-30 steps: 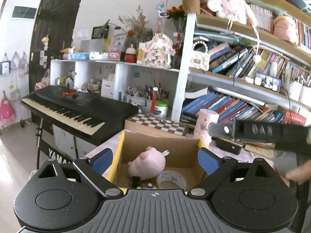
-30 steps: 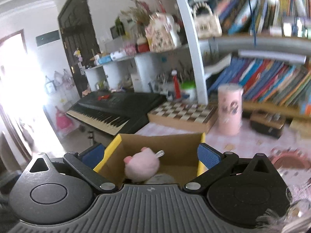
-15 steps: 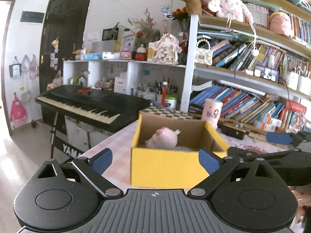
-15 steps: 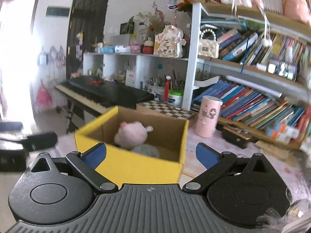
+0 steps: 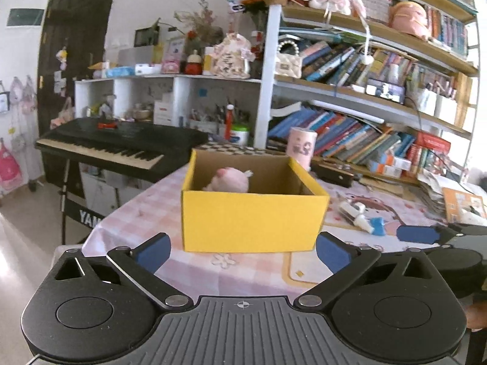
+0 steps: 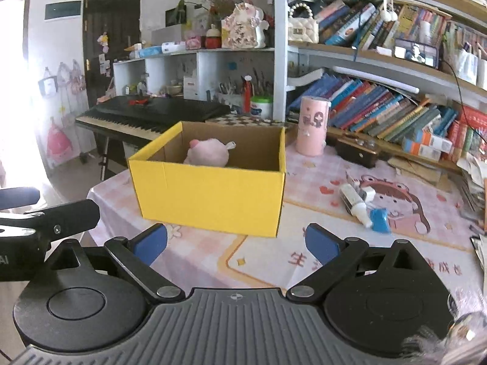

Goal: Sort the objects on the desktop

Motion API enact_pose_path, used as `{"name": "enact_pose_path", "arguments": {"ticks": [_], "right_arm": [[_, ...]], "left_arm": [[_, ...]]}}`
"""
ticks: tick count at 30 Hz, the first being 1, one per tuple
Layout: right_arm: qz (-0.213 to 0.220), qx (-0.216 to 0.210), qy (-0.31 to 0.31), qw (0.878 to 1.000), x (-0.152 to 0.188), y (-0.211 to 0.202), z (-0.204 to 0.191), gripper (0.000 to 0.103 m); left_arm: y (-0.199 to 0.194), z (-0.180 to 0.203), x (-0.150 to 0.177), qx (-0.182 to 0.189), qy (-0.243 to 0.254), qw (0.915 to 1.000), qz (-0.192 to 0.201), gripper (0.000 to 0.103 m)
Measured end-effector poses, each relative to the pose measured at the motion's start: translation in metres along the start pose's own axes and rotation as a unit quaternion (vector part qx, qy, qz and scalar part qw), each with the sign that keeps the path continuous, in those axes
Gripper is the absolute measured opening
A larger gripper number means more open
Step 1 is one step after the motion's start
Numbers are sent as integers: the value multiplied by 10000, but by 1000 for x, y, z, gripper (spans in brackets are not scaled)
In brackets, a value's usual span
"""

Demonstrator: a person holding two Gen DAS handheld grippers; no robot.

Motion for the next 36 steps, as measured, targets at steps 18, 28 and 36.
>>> {"name": "enact_pose_path", "arguments": {"ticks": [18, 28, 36], "right_arm": [[-306, 812, 292, 9958, 28, -22, 53, 103], [-422, 1185, 570, 9904, 32, -23, 94, 101], [-526, 1216, 523, 9898, 21, -8, 125, 100]], "left_arm": [[28, 44, 12, 533, 299, 9973, -401, 103], [50, 83, 7, 911, 605, 9926, -523, 103], [73, 108, -2, 936, 667, 9914, -624, 103]]}}
Point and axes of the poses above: each gripper's, at about its wrist camera, not at the fingertips, and y roughly the way its jaws point, z to its right, x to its underside, the point moved 9 cm from there along y, roughly the way its jaws point, and after that the axes turned 10 degrees about y, right-handed, at the moved point
